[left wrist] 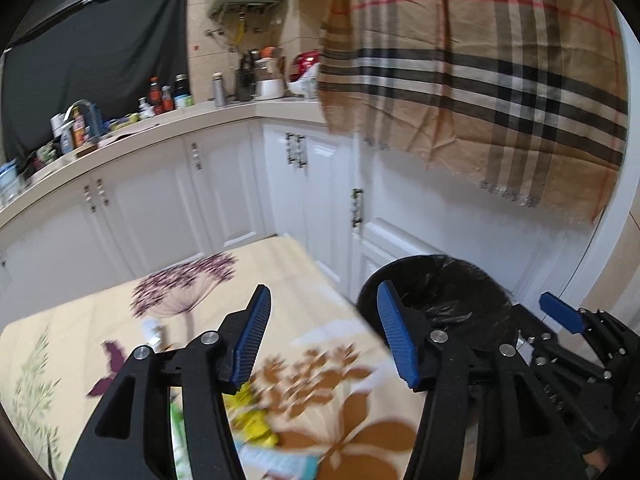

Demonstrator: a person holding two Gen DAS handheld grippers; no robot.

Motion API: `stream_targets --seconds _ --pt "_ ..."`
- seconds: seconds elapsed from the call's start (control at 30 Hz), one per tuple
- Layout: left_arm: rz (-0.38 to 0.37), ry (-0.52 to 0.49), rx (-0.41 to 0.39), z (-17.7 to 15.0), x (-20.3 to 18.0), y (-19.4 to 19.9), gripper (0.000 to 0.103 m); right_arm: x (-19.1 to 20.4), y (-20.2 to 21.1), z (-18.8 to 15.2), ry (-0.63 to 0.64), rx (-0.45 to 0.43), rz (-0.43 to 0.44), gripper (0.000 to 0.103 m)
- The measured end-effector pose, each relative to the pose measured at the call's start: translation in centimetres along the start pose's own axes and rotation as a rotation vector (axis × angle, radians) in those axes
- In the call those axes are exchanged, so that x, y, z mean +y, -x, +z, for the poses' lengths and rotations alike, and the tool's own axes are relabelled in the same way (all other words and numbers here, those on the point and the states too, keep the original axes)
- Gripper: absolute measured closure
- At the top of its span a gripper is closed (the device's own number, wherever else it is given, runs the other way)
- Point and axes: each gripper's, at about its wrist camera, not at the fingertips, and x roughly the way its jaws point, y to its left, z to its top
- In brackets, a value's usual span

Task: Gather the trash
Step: 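Move both tools back over the table toward the orange wrapper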

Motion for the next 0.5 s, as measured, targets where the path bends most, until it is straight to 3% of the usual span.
stream_targets --seconds 0.5 --pt "0.139 0.094 0.03 -6.8 7.2 7.7 0.047 7.4 6.3 -4.4 0.103 0.016 0.132 0.063"
